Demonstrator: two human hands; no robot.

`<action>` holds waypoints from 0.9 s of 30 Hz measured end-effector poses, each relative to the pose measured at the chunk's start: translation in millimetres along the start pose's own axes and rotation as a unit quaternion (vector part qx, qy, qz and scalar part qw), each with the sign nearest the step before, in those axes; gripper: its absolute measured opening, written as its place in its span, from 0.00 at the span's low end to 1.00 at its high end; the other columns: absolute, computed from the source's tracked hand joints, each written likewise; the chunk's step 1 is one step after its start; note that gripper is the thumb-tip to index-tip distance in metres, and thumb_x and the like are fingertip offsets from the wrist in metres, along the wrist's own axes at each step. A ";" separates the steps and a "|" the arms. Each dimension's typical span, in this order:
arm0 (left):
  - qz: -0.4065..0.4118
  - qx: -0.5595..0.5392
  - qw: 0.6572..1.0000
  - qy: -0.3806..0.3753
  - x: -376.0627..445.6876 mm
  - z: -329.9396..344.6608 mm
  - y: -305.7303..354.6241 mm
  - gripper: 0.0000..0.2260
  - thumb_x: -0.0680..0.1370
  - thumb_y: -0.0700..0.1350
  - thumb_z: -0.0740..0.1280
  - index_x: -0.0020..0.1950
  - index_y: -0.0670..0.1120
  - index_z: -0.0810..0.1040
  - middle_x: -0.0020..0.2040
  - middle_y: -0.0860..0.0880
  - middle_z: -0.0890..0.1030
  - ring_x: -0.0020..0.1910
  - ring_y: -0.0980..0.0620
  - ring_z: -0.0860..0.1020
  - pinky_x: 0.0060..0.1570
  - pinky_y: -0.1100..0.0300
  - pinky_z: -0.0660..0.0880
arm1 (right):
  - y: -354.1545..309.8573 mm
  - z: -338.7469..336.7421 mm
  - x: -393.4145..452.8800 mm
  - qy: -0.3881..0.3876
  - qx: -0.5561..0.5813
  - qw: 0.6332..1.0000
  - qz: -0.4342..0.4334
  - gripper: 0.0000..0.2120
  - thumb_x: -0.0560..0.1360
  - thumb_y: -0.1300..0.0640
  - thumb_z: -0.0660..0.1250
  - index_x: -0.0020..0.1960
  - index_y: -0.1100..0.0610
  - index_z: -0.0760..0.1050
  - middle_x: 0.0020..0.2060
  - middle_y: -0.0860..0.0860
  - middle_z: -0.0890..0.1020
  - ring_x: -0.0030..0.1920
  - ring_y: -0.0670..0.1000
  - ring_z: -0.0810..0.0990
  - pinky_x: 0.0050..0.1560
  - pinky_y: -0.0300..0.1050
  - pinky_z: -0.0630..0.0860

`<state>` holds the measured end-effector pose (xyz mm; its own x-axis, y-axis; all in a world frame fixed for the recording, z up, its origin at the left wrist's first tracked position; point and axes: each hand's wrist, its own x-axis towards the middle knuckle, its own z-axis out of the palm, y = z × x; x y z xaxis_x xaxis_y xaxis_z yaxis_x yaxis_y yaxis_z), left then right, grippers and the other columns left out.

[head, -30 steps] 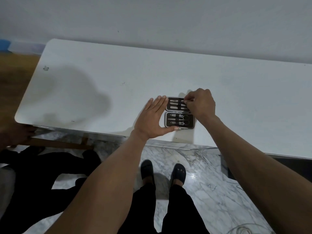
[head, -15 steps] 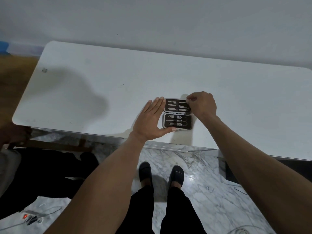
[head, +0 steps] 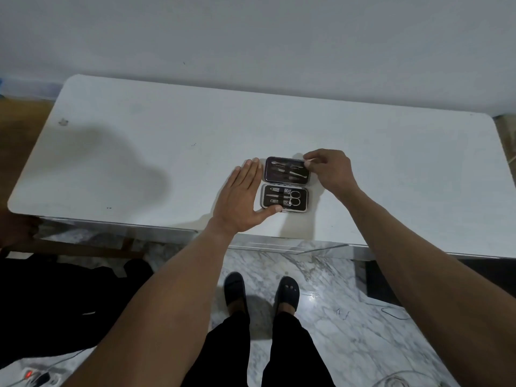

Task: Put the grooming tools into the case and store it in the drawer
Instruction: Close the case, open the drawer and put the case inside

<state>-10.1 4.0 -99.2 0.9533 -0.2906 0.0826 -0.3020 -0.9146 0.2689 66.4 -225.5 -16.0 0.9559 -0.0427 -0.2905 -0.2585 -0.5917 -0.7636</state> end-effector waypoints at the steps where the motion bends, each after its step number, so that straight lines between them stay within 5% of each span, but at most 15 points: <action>1: -0.002 -0.001 1.000 -0.005 0.1 -0.7 0.4 0.50 0.77 0.77 0.52 0.85 0.40 0.51 0.86 0.43 0.54 0.85 0.47 0.50 0.84 0.48 0.50 | -0.5 -3.2 -4.0 -0.007 0.008 1.000 -0.013 0.06 0.75 0.57 0.70 0.50 0.55 0.84 0.44 0.49 0.85 0.45 0.44 0.80 0.42 0.33 0.70; 7: -0.005 -0.001 1.000 0.004 -1.5 0.5 0.5 0.49 0.77 0.76 0.53 0.84 0.39 0.56 0.85 0.42 0.57 0.85 0.46 0.53 0.83 0.46 0.53 | 5.8 -14.1 -33.5 -0.026 0.004 0.996 -0.091 0.04 0.74 0.59 0.72 0.47 0.53 0.84 0.42 0.46 0.85 0.38 0.38 0.80 0.42 0.30 0.72; 21: 0.013 0.007 0.999 -0.029 -3.1 0.2 -1.5 0.54 0.75 0.79 0.49 0.85 0.39 0.52 0.86 0.42 0.51 0.85 0.46 0.49 0.84 0.46 0.49 | 43.6 23.3 -88.7 0.015 -0.175 0.966 -0.191 0.12 0.72 0.69 0.69 0.53 0.58 0.83 0.53 0.53 0.82 0.49 0.55 0.81 0.52 0.50 0.79; 27: 0.016 -0.012 1.000 0.000 -2.4 0.8 -1.7 0.46 0.80 0.73 0.45 0.83 0.37 0.58 0.85 0.41 0.57 0.85 0.45 0.54 0.83 0.44 0.52 | 41.5 28.2 -90.5 0.047 -0.188 0.962 -0.190 0.10 0.72 0.63 0.71 0.53 0.56 0.82 0.52 0.52 0.81 0.52 0.55 0.79 0.50 0.50 0.77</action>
<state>-11.9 6.0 -100.6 0.9434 -0.3189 0.0911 -0.3315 -0.8981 0.2891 -34.8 -223.6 -37.6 0.9842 0.1732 0.0357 0.1650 -0.8273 -0.5369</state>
